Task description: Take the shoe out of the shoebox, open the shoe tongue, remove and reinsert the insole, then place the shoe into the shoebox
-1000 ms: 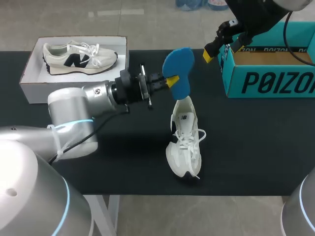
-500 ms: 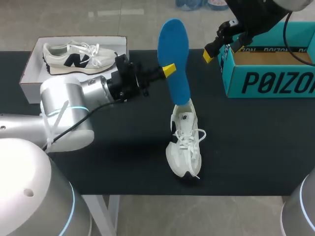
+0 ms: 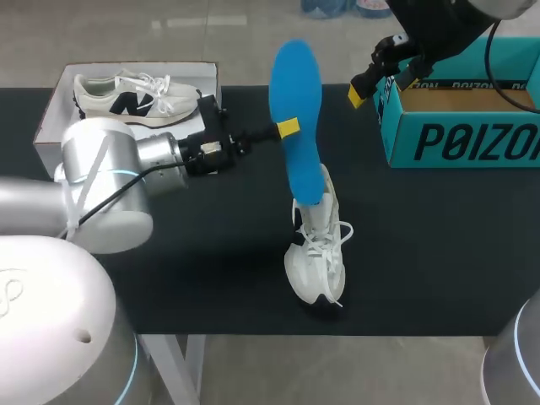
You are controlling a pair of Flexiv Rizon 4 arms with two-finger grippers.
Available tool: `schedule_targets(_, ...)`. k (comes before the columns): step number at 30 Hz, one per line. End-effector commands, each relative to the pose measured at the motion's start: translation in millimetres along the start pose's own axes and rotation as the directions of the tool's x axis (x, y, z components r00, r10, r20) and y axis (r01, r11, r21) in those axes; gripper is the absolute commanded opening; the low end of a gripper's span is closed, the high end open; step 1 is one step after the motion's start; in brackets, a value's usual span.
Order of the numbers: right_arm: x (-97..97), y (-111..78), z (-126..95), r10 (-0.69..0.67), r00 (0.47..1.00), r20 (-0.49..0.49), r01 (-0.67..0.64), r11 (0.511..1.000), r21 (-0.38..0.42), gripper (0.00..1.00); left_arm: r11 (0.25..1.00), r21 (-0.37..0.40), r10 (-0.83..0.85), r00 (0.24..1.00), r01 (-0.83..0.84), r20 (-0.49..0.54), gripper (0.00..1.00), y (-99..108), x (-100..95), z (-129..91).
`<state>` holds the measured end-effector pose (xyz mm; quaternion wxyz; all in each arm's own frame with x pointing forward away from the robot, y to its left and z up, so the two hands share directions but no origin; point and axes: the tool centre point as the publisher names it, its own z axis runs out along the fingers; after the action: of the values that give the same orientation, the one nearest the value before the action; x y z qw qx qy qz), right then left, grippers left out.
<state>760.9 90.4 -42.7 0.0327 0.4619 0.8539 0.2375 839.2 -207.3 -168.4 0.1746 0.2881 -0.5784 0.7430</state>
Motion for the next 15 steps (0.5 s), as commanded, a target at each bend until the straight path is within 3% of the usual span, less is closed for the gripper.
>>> schedule_targets(1, -0.2, 2.0, 1, 0.001, 1.000, 0.001, -0.001, 1.000, 0.004, 1.00, 0.925, -0.158, -0.353, 0.935, 0.345, -0.028, 0.00, -2, -2.6, -9)
schedule_targets(7, -0.2, 2.0, 1, 0.001, 1.000, 0.001, -0.001, 1.000, 0.004, 1.00, 0.904, -0.193, -0.402, 0.911, 0.381, -0.085, 0.00, 4, -5.0, -12)
schedule_targets(15, -0.2, 2.0, 1, 0.001, 1.000, 0.001, -0.001, 1.000, 0.004, 1.00, 0.901, -0.183, -0.416, 0.904, 0.394, -0.102, 0.00, 9, -13.8, -12)
